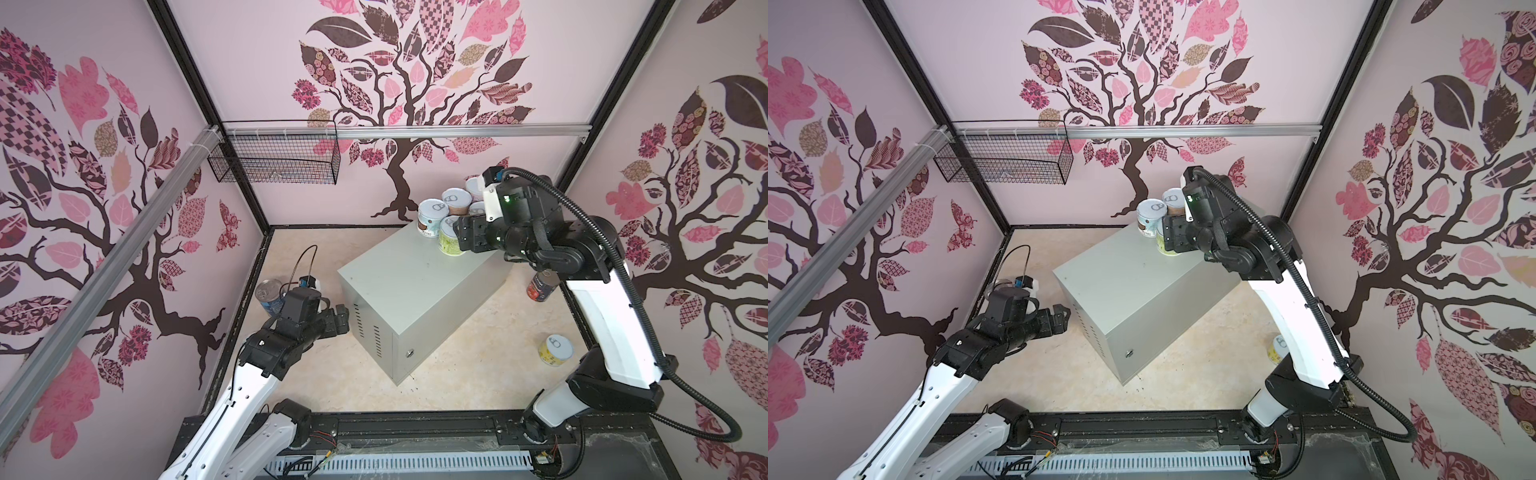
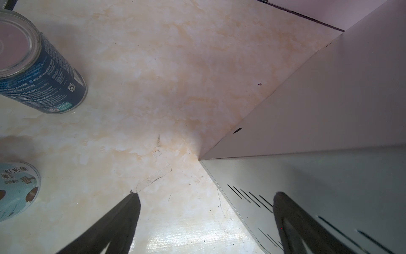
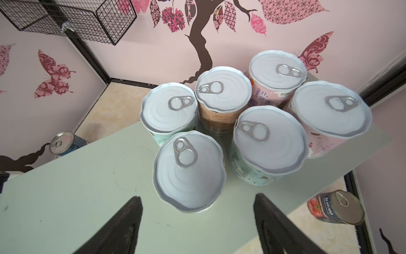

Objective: Place and organize the canned foods onto the counter
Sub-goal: 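Lower the green-labelled can onto the box top beside the grouped cans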

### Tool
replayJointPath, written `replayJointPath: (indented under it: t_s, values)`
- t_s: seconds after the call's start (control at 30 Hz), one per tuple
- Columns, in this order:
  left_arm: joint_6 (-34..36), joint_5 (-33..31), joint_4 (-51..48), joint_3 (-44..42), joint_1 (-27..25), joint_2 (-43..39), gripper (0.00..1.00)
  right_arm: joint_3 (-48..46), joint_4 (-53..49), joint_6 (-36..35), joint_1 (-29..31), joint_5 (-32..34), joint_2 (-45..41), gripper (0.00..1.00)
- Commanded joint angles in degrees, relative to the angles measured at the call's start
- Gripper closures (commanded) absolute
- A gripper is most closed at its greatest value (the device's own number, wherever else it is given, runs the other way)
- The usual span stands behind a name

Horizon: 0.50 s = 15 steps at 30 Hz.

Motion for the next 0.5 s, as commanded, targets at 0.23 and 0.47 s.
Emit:
replayJointPath:
  t_s: [0.23,0.47]
  values:
    - [0.32,-0.24,1.18,-1.58,0.38,-1.03,0.02,-0.16,-0.78,3.64,7.28,1.82,0.11,0.38]
    - [0.2,-0.32,1.18,-1.61,0.37,-1.54,0.02,0.34,0.92,4.9,10.58,0.92,2.63,0.6]
